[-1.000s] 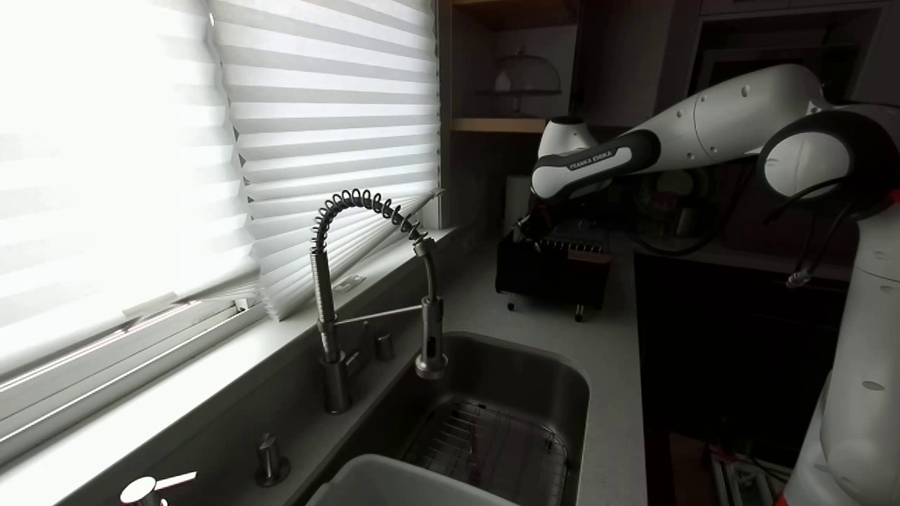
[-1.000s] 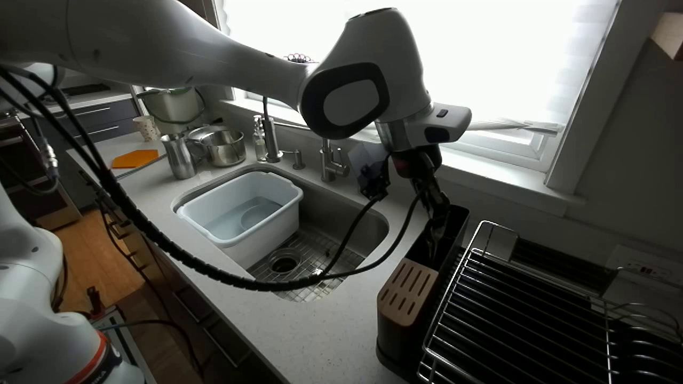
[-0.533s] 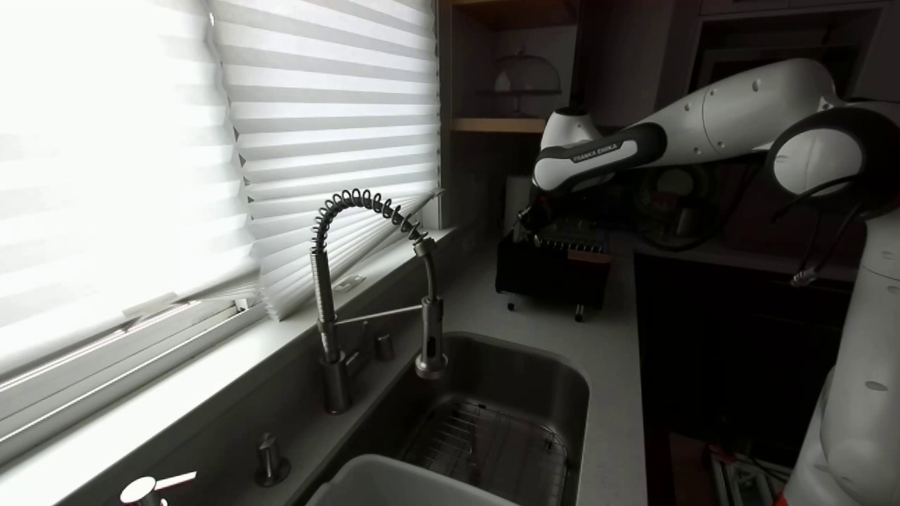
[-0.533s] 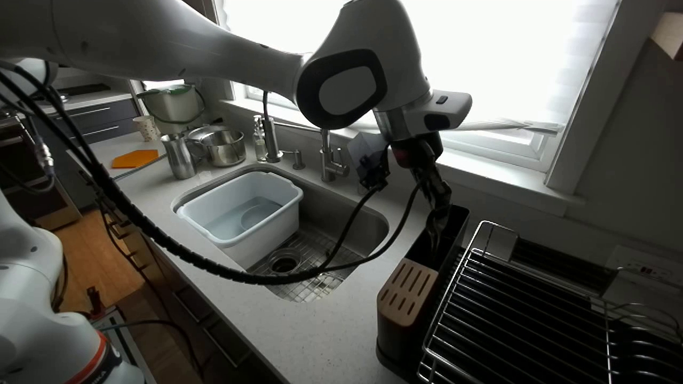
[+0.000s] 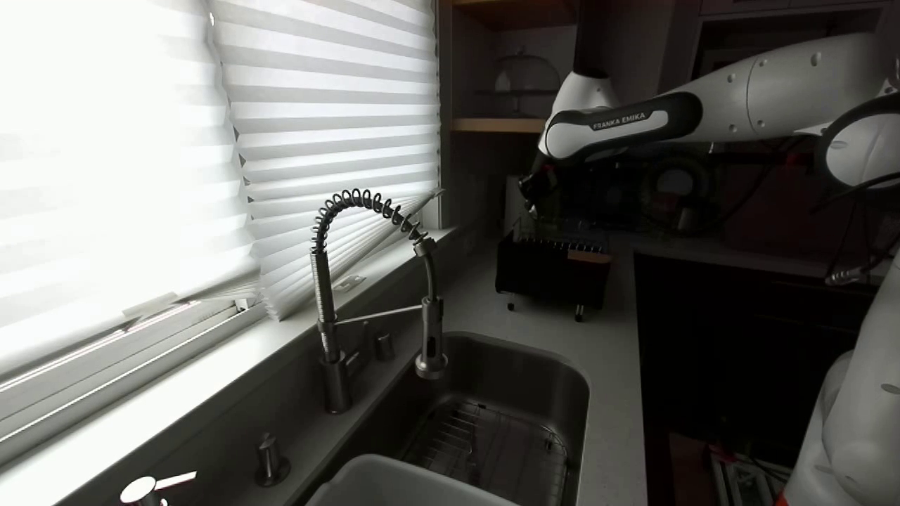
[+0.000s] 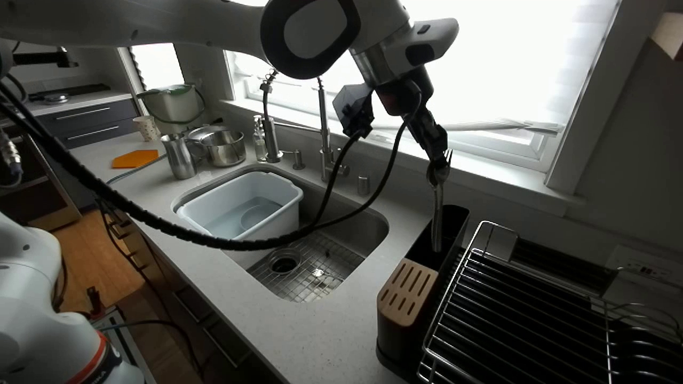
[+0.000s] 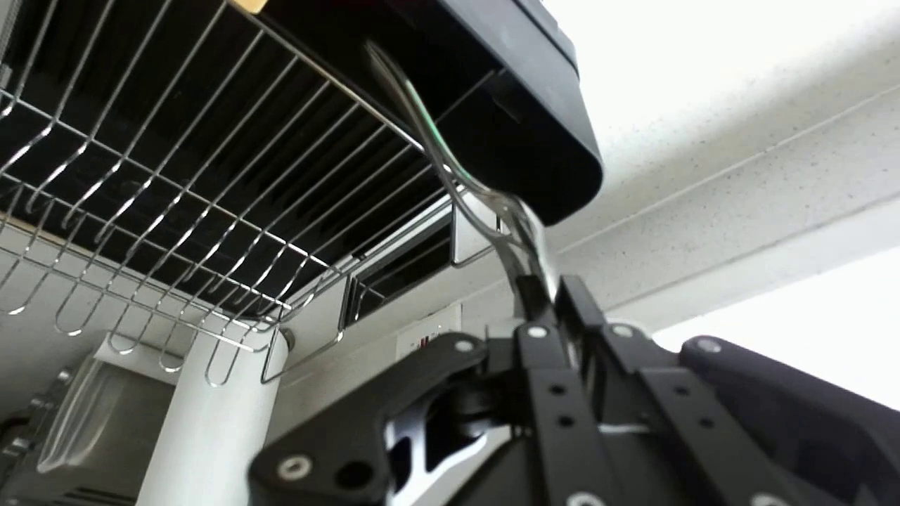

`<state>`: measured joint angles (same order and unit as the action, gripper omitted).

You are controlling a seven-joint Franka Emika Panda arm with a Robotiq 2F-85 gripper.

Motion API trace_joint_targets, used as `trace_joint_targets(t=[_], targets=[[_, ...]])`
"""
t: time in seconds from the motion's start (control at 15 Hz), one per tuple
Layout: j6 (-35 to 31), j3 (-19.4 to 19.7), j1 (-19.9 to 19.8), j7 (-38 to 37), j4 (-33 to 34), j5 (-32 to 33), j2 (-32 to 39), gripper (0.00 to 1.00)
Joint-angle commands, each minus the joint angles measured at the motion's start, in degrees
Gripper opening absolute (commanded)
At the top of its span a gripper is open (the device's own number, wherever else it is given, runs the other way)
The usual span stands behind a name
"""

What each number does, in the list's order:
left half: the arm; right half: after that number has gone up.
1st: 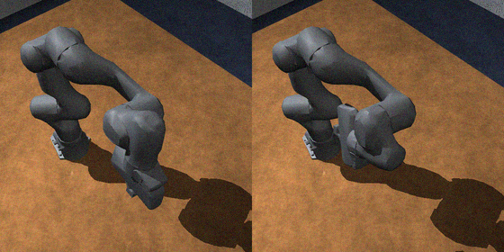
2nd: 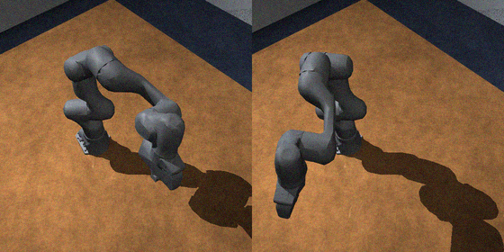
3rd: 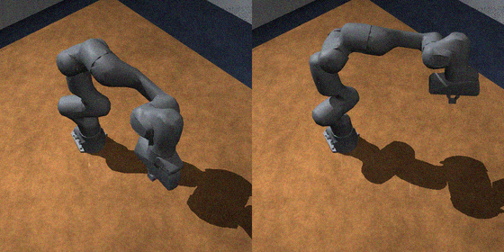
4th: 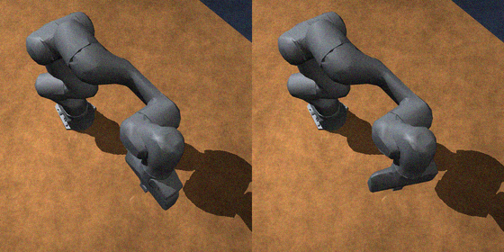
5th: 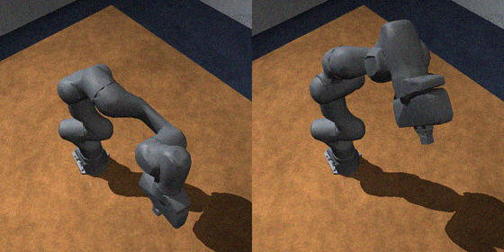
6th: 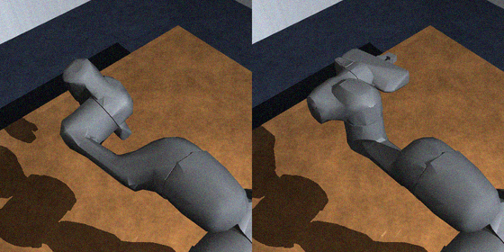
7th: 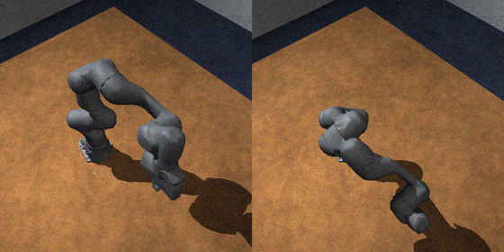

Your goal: Move the spoon and fork from the plate rack to the countertop

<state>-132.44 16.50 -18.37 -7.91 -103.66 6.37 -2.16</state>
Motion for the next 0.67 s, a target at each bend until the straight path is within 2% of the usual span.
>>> trace_joint_targets(t=[0.0,0.27,0.6], targets=[[1.73,-0.56,0.87,-2.97,1.75,1.65,-2.21,0.02],[4.90,-1.79,1.56,-7.79,4.70,1.87,-3.34,0.02],[17.22,-3.42,2.11,-13.49,7.22,5.01,-2.59,0.02]])
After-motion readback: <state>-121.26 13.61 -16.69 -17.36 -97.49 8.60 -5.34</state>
